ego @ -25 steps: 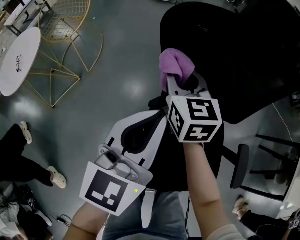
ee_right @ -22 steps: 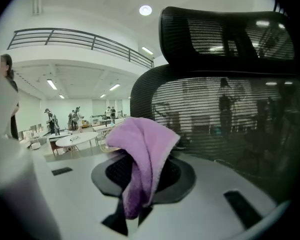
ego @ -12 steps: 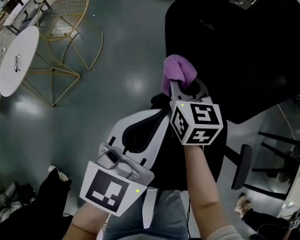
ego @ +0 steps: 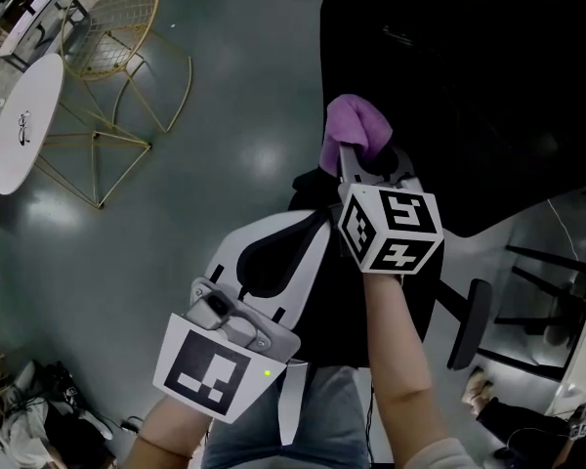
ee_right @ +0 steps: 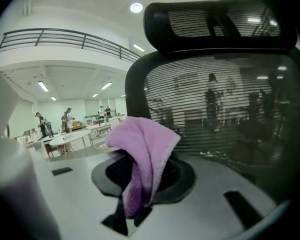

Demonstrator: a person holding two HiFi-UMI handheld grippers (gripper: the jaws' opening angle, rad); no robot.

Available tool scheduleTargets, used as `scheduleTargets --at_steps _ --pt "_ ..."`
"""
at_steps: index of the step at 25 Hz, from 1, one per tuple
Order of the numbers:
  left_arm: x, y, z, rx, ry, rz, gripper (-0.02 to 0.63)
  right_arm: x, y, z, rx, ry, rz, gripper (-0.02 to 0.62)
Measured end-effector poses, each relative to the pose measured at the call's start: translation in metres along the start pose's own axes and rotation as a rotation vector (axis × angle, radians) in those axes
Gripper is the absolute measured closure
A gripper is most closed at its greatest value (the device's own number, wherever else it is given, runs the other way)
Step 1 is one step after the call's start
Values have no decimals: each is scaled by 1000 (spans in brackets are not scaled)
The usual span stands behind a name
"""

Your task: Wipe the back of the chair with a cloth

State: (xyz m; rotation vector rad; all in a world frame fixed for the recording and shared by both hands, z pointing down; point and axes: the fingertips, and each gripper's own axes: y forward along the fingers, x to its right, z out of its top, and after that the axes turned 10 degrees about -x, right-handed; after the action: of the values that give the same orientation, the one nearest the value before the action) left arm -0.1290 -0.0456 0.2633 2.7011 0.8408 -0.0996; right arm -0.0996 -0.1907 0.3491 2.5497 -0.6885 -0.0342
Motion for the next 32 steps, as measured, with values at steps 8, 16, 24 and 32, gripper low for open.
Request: scheduleTargets --at_steps 8,16,24,32 --pt "16 20 -4 -19 3 -36 594 53 -12 -5 3 50 -80 497" --pt "42 47 -1 -32 16 -83 594 103 -33 -15 6 89 -144 497" --pt "71 73 0 -44 30 -141 594 136 -55 -24 12 113 -178 497" --pt "102 88 -1 -55 50 -188 594 166 -81 -36 23 147 -214 497"
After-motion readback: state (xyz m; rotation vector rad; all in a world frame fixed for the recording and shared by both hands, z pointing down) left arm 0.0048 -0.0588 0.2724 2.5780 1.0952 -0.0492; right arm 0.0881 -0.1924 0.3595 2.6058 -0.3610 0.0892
